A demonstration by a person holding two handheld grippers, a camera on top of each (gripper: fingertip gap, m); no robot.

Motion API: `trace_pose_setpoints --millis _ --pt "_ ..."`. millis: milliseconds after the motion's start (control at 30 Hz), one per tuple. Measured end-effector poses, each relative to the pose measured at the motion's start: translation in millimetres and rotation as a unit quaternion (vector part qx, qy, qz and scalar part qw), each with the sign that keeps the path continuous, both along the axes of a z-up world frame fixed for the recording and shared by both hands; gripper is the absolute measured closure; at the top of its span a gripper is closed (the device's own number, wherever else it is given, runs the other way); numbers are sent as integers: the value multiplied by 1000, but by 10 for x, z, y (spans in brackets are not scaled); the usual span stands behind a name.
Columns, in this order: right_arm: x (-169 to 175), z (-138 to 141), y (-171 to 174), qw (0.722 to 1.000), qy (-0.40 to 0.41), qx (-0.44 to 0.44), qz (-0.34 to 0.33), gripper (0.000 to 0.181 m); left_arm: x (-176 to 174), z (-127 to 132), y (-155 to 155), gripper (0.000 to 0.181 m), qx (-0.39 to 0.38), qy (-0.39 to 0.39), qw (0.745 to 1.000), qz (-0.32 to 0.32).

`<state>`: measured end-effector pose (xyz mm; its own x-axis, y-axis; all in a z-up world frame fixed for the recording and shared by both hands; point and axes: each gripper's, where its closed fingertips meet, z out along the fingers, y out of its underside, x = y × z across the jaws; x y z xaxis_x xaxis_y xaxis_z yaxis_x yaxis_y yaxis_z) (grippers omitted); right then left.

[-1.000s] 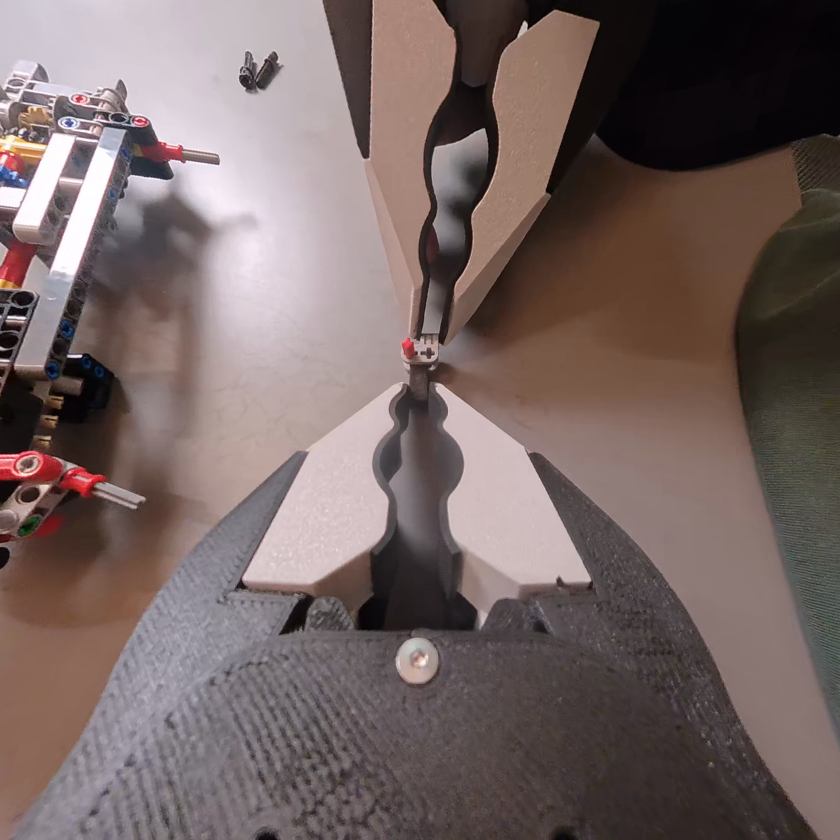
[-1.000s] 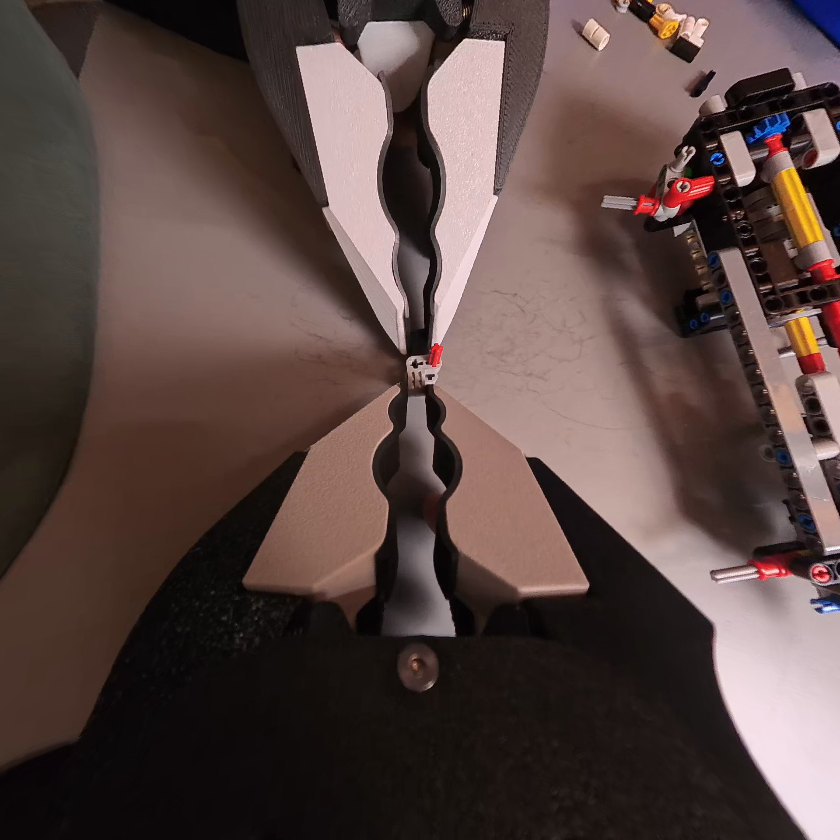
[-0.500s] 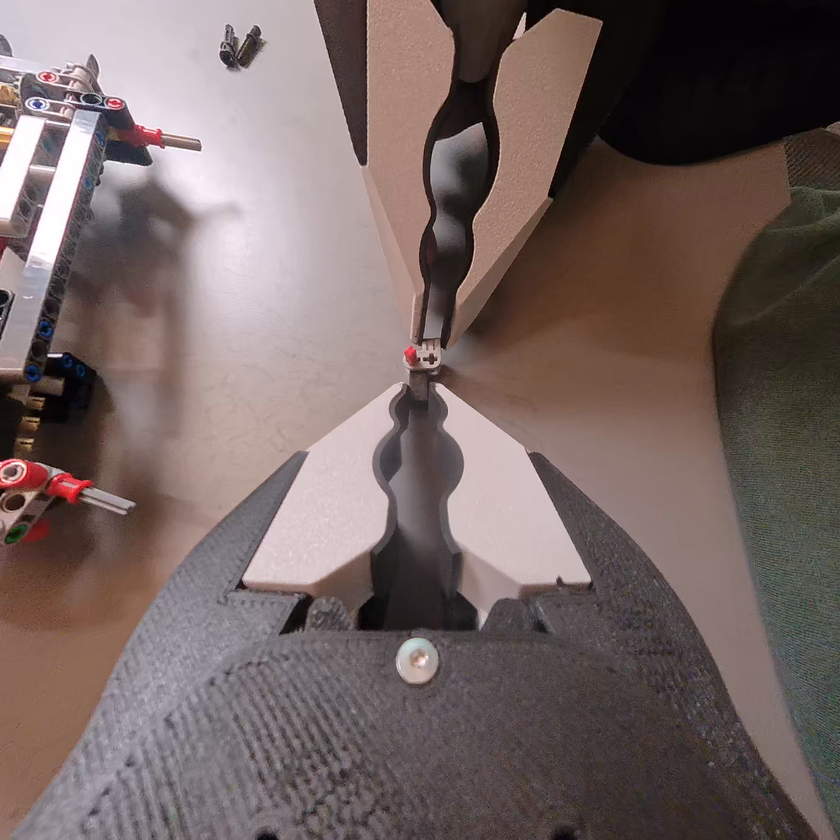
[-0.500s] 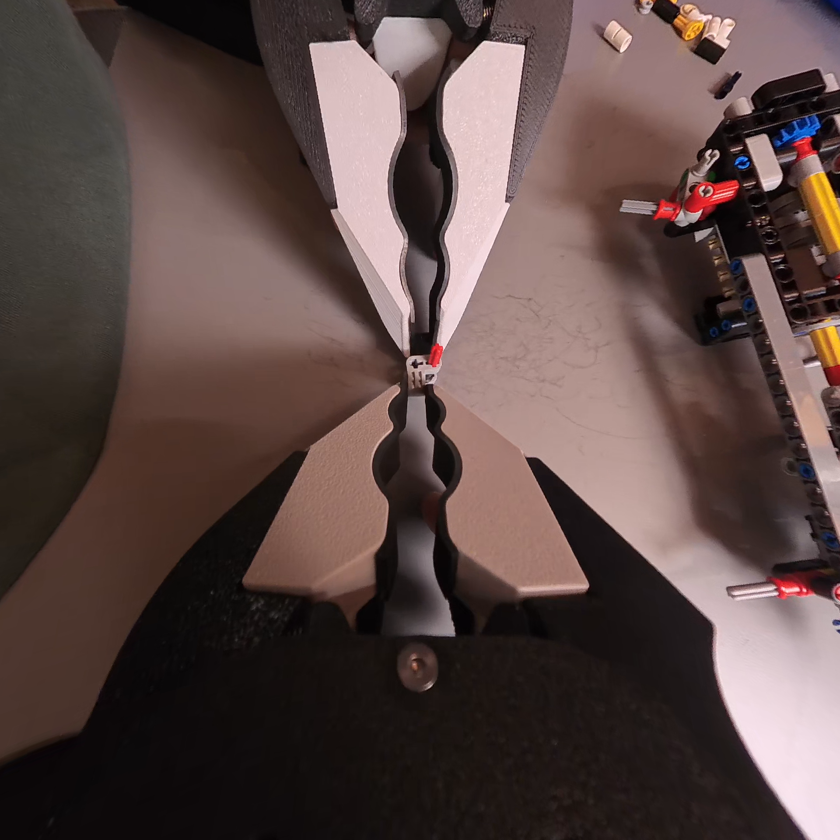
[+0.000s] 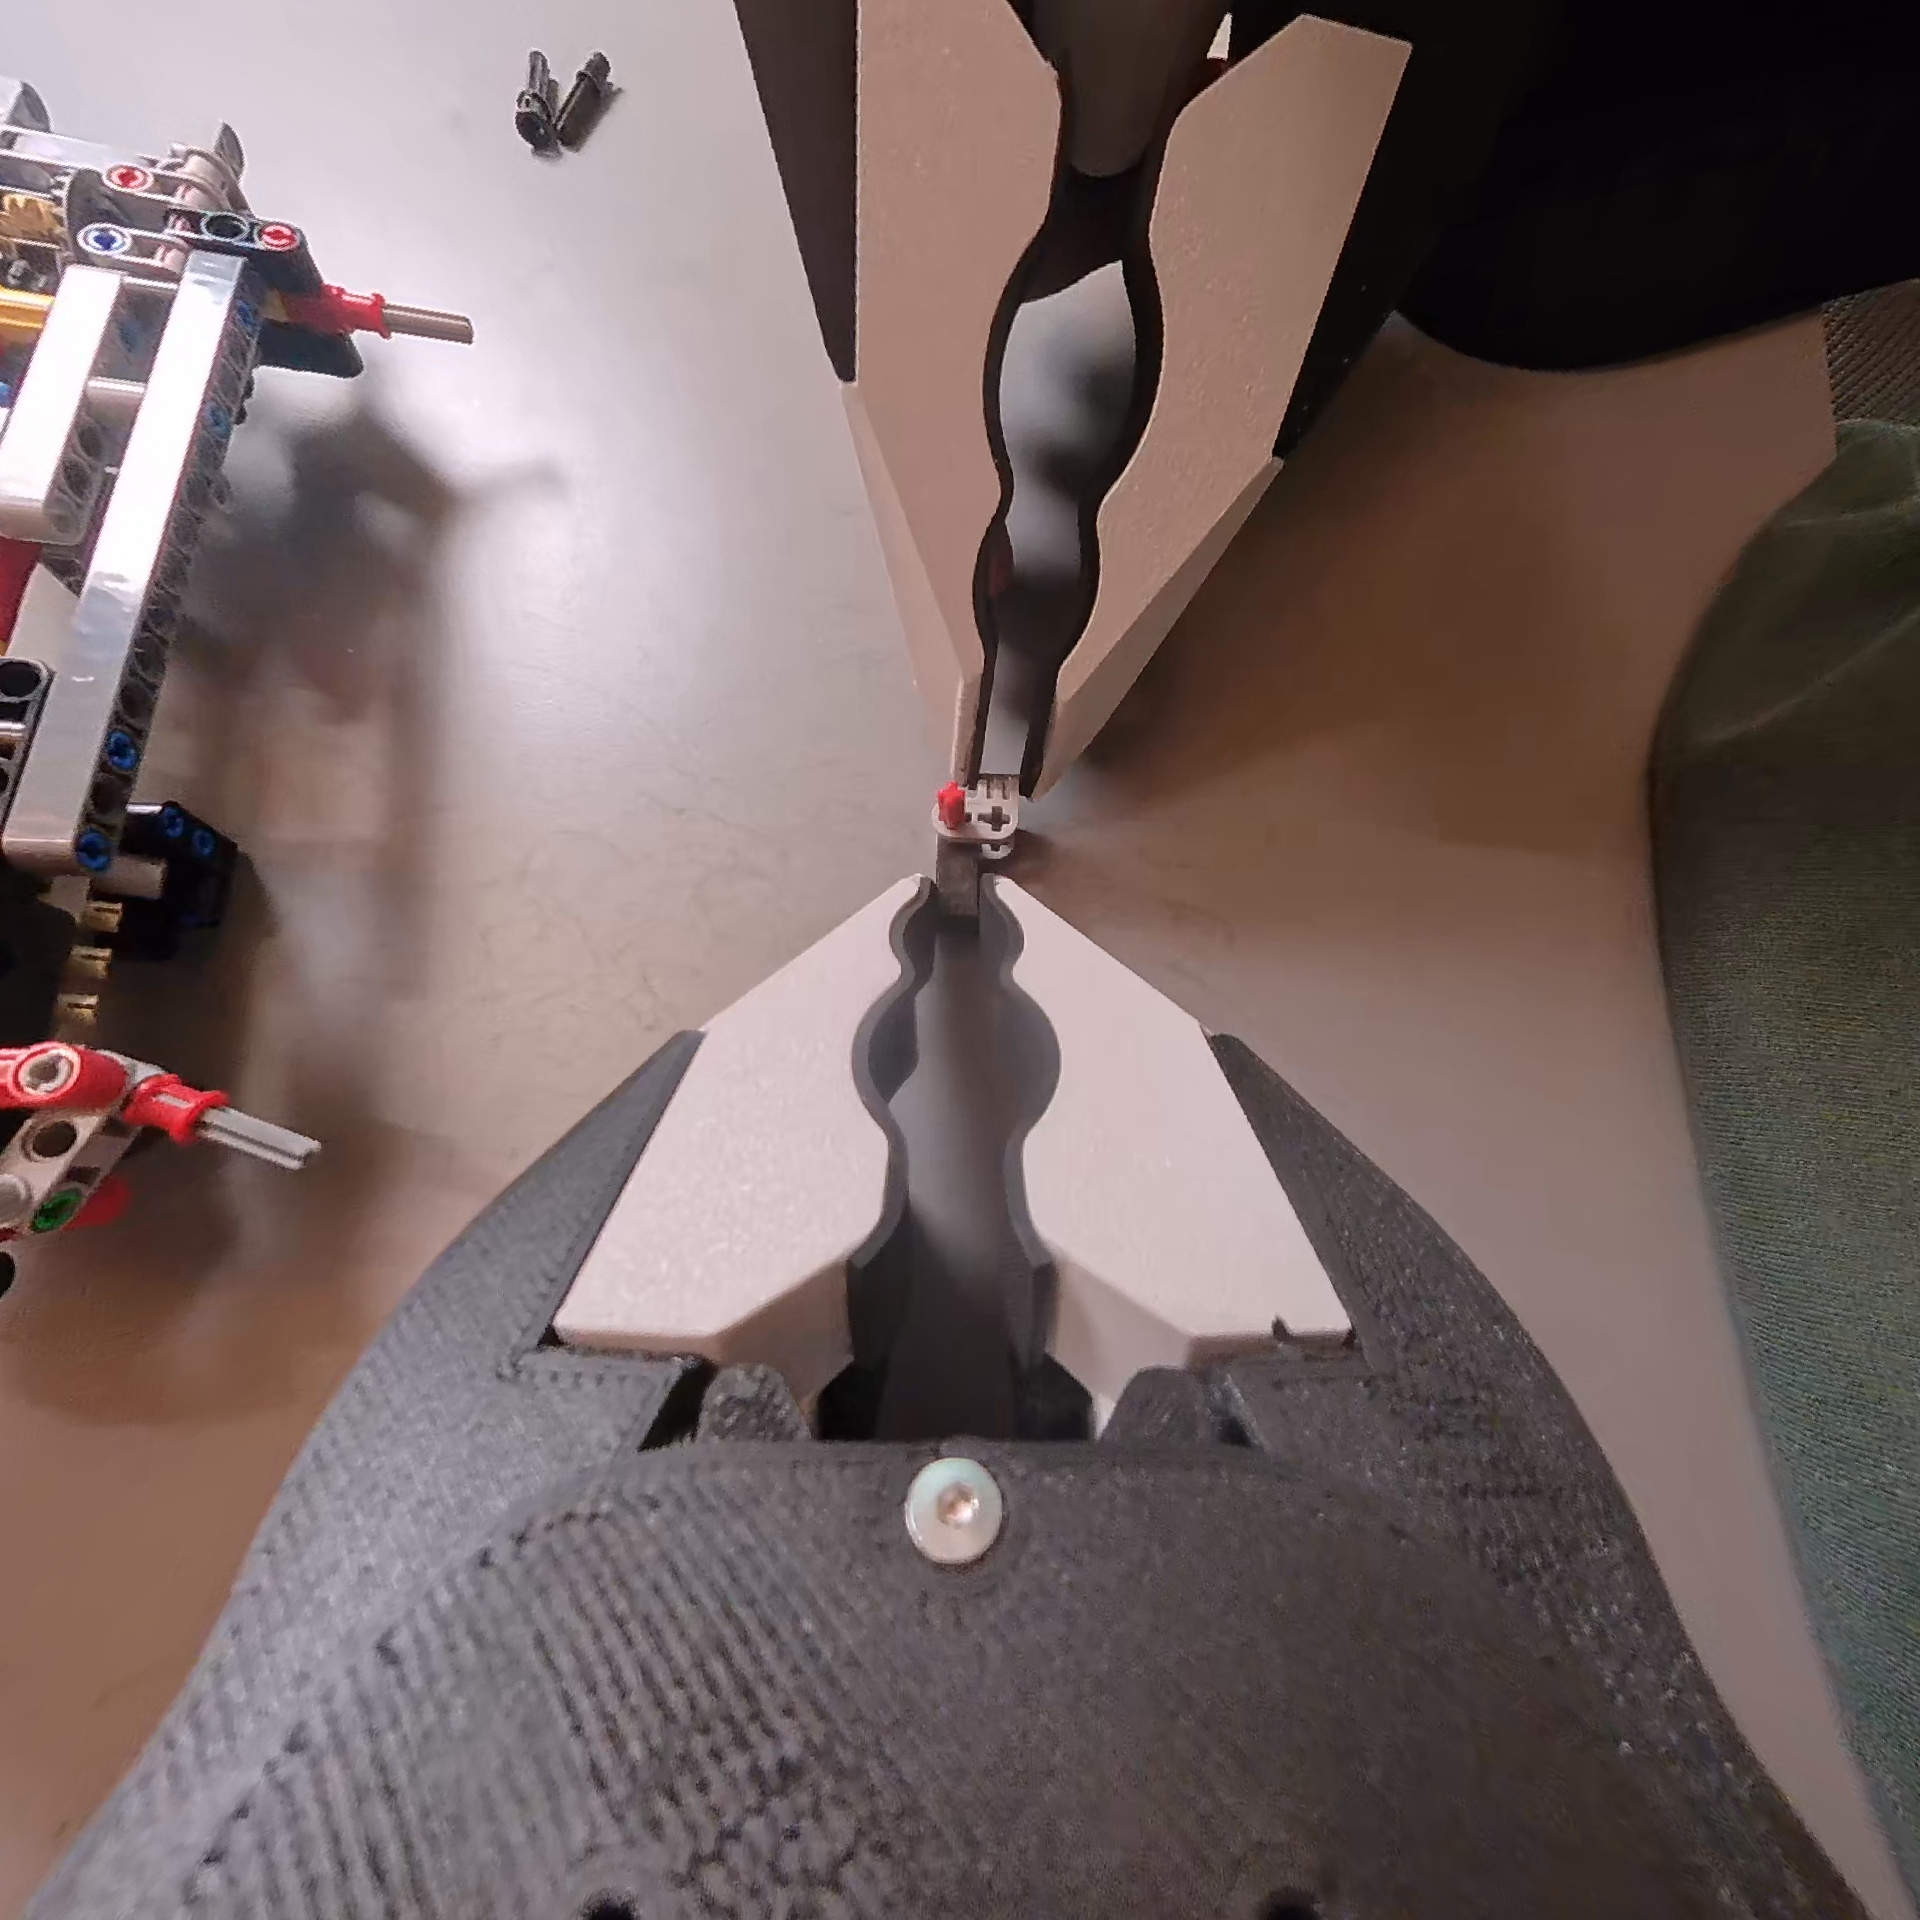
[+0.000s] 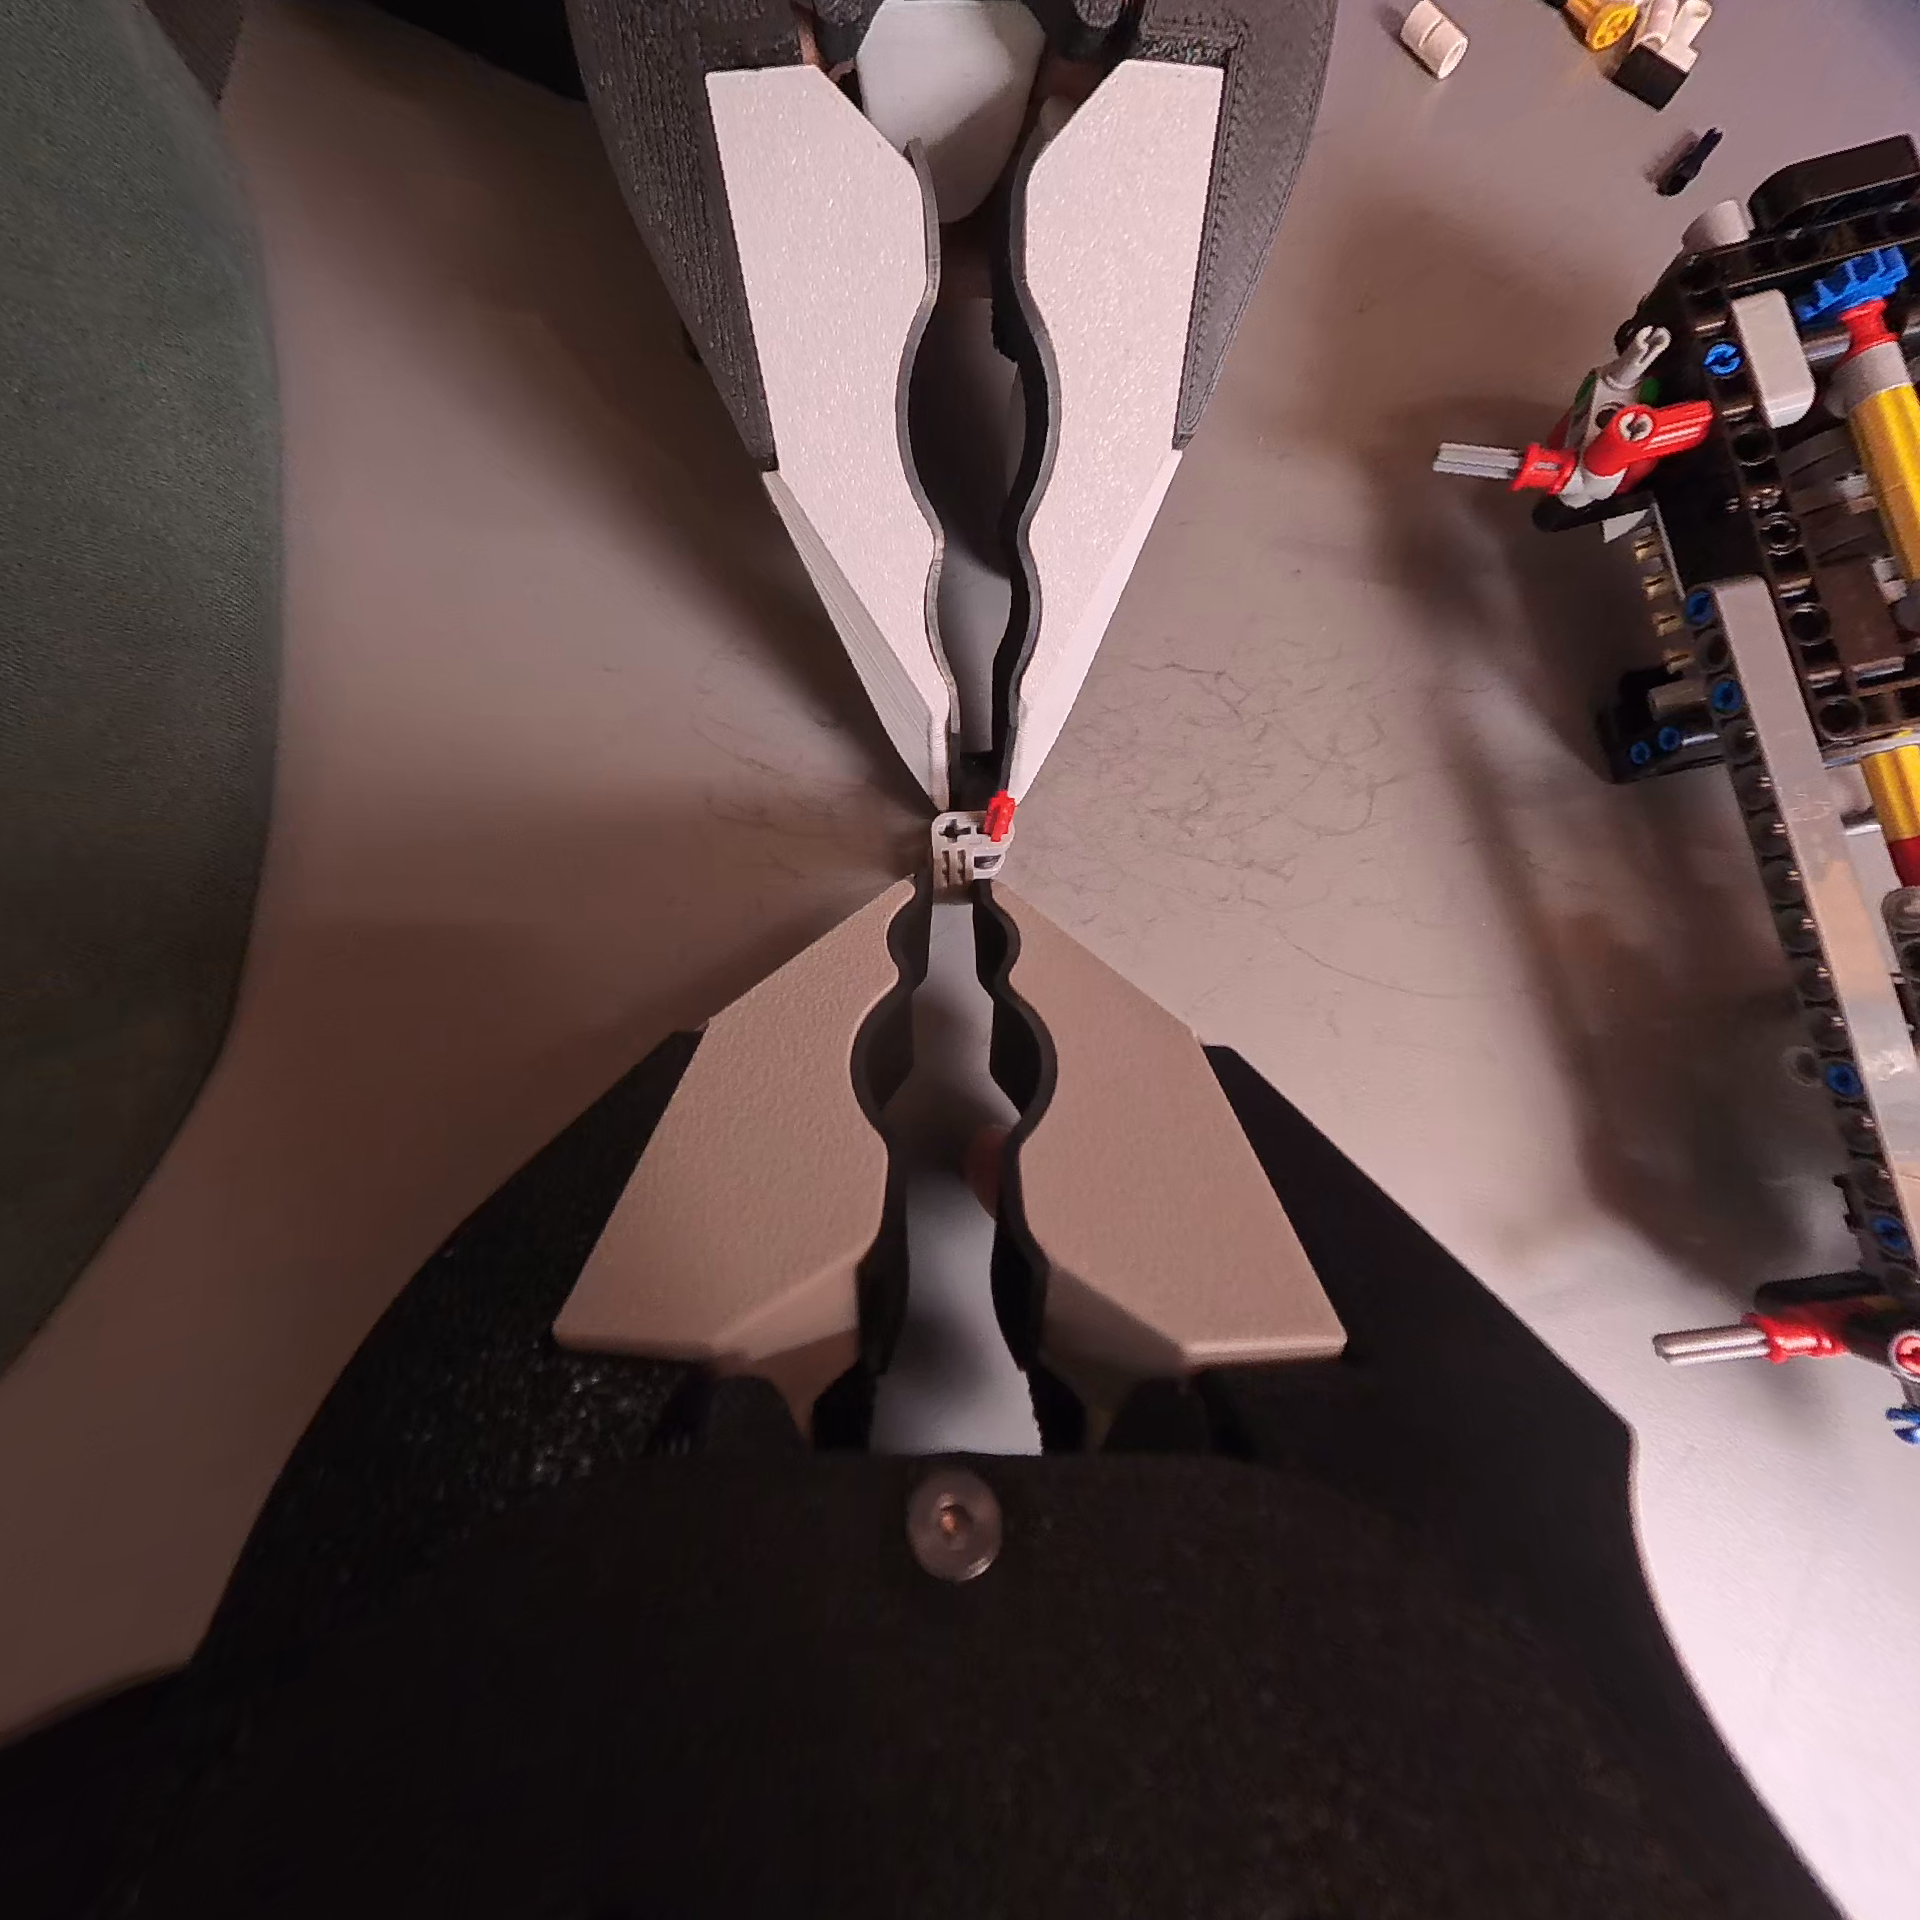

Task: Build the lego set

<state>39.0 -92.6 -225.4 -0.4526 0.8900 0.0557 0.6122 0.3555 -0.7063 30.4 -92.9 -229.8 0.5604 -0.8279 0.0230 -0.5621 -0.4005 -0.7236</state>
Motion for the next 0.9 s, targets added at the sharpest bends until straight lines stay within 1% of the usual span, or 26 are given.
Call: trace_pose_setpoints --millis 900 --pt "13 -6 -15 1000 -3 3 16 177 9 4 -9 175 2 -1 1000 -6"
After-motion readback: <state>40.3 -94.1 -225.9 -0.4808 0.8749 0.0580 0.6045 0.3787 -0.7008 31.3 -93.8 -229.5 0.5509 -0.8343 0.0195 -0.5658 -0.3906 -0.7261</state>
